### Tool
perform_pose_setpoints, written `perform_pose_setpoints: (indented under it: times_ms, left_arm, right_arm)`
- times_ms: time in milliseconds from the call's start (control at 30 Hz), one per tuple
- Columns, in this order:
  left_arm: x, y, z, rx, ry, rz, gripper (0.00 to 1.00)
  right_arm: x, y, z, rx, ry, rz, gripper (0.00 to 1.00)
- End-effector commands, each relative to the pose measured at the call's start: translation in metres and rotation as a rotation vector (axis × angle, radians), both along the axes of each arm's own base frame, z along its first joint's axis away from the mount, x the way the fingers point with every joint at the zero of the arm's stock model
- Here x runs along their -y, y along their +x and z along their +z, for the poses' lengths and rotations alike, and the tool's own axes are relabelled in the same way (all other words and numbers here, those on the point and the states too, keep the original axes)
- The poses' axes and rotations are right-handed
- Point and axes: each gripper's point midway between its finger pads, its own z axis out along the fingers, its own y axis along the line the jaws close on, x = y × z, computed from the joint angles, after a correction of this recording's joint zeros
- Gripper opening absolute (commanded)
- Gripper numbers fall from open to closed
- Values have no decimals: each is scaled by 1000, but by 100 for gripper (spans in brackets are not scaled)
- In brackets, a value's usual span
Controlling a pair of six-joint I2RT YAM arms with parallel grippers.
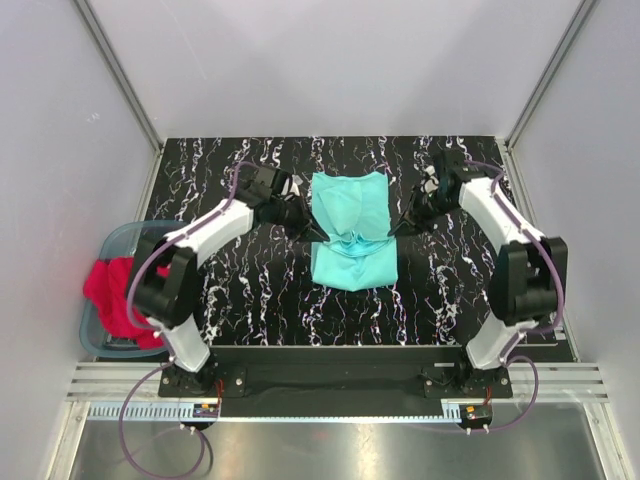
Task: Fold and stack the t-shirts
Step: Fold the tshirt
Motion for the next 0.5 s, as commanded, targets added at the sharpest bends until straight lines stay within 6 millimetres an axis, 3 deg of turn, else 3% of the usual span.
perform_pose_setpoints:
  times_ms: [0,233,467]
  left_arm:
    - [4,19,11,28,-44,-36,0]
    - [-6,57,-3,8,-18,13,0]
    - [-12,69,-33,-60,-2,11,0]
  right_arm:
    - [-2,26,4,44,43,60,0]
    - [-5,65,-11,29,72,90,0]
    - [-3,89,-31,0,76,77,0]
